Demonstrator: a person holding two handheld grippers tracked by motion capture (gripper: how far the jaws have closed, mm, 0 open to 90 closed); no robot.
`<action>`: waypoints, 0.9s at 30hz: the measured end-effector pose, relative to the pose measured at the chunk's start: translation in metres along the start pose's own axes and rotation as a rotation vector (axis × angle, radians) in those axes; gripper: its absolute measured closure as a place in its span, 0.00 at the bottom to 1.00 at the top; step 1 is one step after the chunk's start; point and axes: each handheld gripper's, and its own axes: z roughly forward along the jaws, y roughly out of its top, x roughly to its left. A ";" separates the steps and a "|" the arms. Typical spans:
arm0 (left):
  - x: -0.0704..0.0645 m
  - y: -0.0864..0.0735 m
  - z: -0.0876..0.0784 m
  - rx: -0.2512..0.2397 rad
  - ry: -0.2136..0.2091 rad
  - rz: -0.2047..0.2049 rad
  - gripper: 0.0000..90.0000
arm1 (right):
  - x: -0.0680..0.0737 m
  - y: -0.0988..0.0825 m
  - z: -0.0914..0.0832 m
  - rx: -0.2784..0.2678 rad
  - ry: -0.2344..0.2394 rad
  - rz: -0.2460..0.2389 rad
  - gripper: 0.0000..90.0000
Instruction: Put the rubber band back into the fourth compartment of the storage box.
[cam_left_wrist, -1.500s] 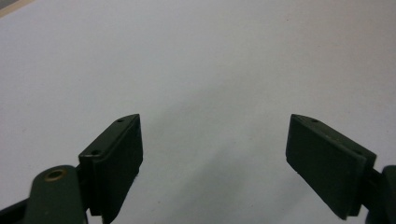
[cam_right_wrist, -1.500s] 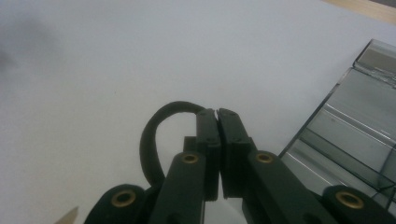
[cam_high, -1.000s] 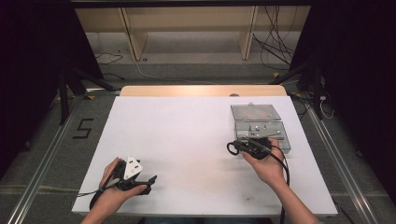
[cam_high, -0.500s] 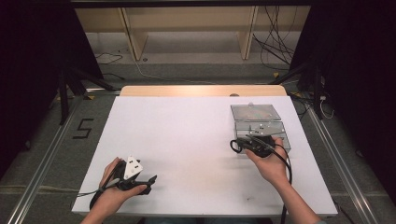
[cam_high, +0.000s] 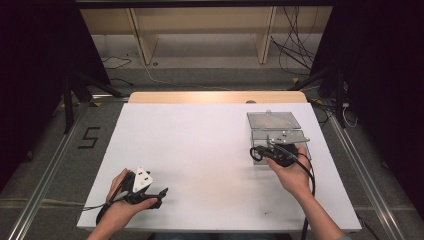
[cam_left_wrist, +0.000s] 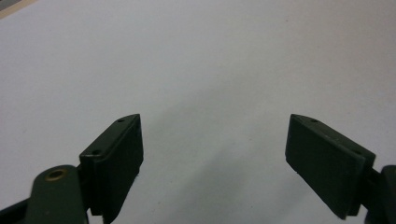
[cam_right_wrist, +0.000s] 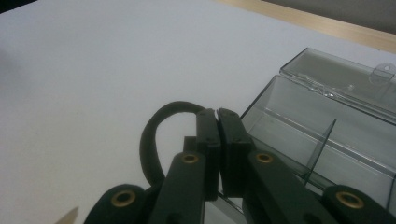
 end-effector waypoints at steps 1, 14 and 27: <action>0.000 0.000 0.000 0.000 0.000 0.001 0.21 | 0.000 0.000 0.000 0.001 -0.002 0.000 0.99; 0.000 0.000 0.000 -0.001 -0.002 0.001 0.21 | -0.005 -0.001 0.000 0.001 -0.015 0.006 0.98; -0.001 0.000 0.000 -0.001 -0.002 0.001 0.21 | -0.007 -0.002 0.000 0.002 -0.028 0.011 0.98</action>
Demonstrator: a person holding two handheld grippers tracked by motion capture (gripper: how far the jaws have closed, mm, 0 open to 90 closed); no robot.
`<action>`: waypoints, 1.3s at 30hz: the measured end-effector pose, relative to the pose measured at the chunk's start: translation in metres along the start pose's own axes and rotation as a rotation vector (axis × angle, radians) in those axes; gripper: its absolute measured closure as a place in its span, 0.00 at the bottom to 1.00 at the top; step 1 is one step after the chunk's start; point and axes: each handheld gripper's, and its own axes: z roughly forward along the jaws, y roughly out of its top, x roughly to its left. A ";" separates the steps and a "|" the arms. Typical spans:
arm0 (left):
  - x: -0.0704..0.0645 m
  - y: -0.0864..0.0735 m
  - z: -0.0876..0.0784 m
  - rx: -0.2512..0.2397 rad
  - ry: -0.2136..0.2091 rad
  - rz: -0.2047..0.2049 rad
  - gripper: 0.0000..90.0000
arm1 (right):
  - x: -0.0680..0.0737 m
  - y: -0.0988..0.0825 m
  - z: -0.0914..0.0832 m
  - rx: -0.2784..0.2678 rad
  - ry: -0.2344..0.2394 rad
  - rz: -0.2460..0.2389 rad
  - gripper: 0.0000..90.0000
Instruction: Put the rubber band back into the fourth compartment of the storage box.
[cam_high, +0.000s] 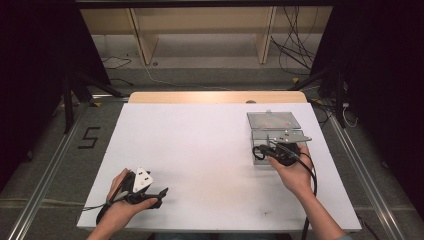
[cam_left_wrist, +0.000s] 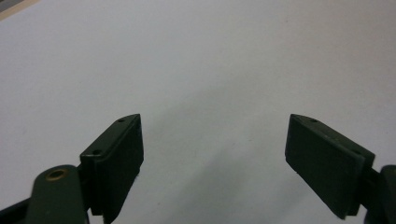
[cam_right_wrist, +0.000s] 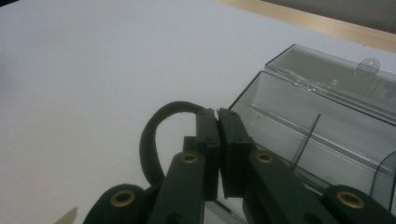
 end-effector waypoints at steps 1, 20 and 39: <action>0.000 0.000 0.000 0.001 0.000 -0.002 0.21 | 0.000 0.000 0.000 -0.003 0.001 0.000 0.98; 0.000 0.000 0.001 0.000 0.000 -0.002 0.21 | -0.007 -0.001 0.002 -0.001 -0.022 0.011 0.98; 0.000 0.000 0.001 0.002 0.000 0.000 0.21 | -0.013 -0.003 0.003 0.011 -0.046 0.012 0.98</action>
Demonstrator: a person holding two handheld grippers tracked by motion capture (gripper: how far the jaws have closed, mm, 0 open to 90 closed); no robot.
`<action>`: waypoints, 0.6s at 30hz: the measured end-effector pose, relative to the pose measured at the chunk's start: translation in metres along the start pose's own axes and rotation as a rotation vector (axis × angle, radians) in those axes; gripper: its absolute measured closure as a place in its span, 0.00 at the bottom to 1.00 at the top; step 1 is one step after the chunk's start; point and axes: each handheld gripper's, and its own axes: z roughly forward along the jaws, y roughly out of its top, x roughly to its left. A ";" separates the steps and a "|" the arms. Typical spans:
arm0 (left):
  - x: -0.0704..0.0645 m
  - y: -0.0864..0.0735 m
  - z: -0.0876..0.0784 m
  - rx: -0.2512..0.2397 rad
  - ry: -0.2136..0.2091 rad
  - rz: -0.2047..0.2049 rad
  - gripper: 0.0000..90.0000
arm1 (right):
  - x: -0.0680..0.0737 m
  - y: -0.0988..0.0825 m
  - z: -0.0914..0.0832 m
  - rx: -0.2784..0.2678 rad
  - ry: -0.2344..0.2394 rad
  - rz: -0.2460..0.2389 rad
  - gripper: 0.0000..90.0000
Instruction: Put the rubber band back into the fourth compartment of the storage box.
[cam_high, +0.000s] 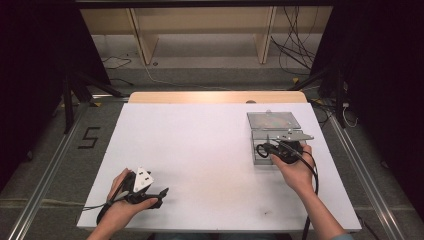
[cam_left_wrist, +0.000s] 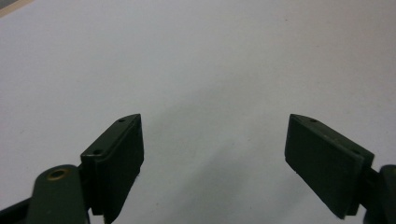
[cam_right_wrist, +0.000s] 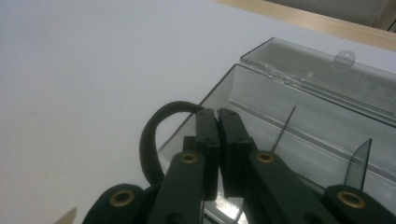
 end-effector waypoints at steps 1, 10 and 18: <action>0.000 0.000 0.000 0.000 0.000 0.000 0.21 | 0.000 0.000 0.000 0.001 -0.002 0.002 0.98; 0.000 0.000 0.000 -0.001 0.000 0.000 0.21 | -0.003 -0.001 0.002 0.006 -0.014 0.001 0.98; 0.000 0.000 0.000 -0.001 -0.002 0.001 0.21 | -0.006 -0.001 0.003 0.012 -0.025 -0.002 0.98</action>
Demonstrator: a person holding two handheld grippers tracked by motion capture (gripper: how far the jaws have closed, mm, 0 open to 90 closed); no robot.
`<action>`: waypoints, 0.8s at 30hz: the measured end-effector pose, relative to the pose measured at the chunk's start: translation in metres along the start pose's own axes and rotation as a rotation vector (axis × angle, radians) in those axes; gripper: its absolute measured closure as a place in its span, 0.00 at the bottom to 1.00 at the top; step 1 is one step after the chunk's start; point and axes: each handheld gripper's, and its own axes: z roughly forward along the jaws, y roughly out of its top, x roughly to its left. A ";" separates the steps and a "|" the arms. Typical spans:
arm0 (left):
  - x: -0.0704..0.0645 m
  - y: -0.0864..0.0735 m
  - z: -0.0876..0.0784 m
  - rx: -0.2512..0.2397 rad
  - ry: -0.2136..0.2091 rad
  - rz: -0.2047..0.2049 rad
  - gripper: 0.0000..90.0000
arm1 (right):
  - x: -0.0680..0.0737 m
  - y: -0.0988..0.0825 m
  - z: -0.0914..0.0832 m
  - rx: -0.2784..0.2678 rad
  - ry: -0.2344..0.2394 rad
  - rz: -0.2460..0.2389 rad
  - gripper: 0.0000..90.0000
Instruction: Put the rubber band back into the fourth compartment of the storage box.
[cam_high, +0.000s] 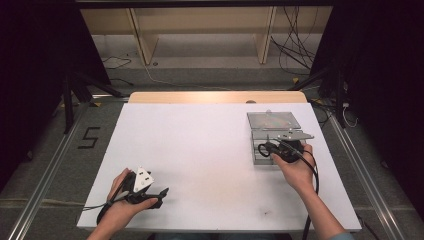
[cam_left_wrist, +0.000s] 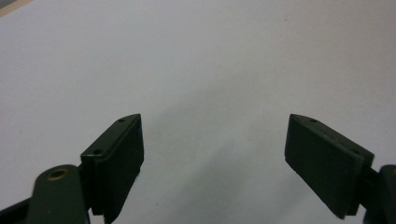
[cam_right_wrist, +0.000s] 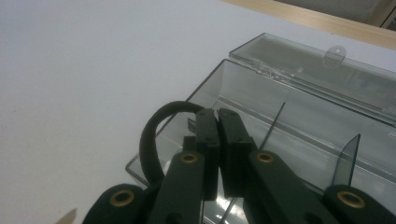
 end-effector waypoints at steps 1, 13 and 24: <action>0.000 0.000 0.000 0.000 0.001 0.000 0.21 | 0.000 0.000 0.000 0.002 -0.001 0.000 0.98; 0.000 0.000 0.000 0.002 -0.002 0.001 0.22 | -0.004 -0.002 0.004 0.020 -0.018 0.001 0.98; 0.000 0.000 0.000 -0.001 -0.001 -0.001 0.22 | -0.005 -0.003 0.006 0.036 -0.032 -0.011 0.98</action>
